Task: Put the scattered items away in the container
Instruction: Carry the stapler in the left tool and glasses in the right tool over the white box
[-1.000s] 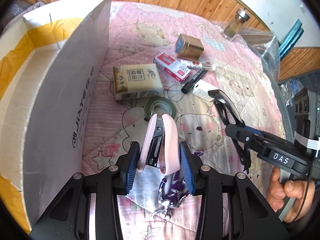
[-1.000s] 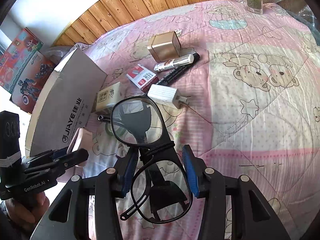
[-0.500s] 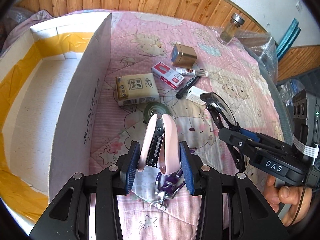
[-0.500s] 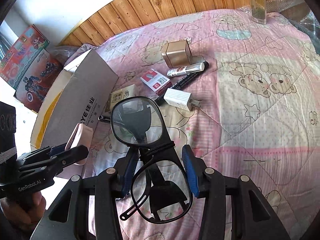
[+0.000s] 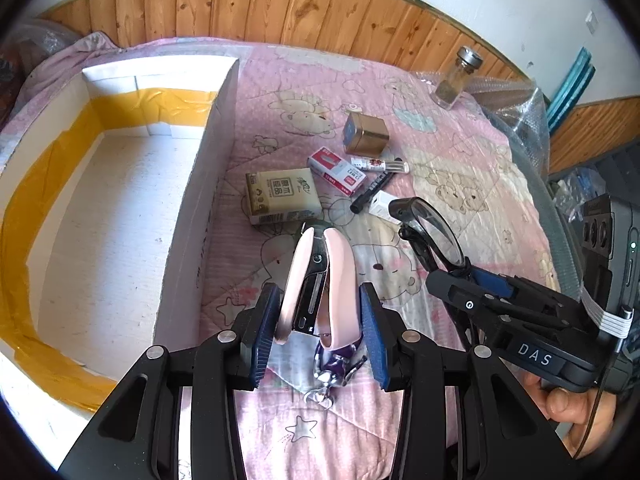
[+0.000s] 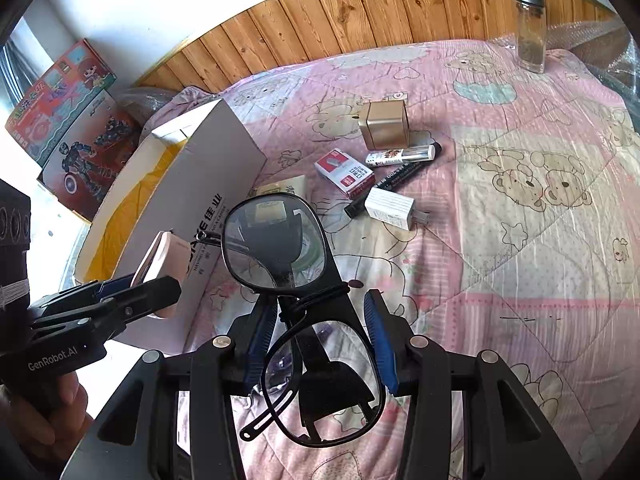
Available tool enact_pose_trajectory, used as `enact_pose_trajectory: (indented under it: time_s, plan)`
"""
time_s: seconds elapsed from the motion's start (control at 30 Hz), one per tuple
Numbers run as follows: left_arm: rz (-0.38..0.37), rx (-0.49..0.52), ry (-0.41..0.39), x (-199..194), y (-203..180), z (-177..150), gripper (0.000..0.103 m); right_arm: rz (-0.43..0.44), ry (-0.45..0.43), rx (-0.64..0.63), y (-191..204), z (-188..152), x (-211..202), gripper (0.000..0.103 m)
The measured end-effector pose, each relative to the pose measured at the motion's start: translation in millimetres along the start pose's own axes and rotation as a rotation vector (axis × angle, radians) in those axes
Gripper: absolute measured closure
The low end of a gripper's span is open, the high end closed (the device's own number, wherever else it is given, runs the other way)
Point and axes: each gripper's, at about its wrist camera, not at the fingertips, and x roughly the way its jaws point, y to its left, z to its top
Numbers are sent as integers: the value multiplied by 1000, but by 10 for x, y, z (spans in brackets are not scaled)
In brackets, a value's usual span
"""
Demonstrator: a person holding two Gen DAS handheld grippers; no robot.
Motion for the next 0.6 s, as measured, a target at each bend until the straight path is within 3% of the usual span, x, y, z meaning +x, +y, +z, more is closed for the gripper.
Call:
enact_pose_trajectory:
  time_s: [0.6]
  plan:
    - [-50,-49,-78,-409,210,-33,62,16,-23,-79,469,10,-201,56]
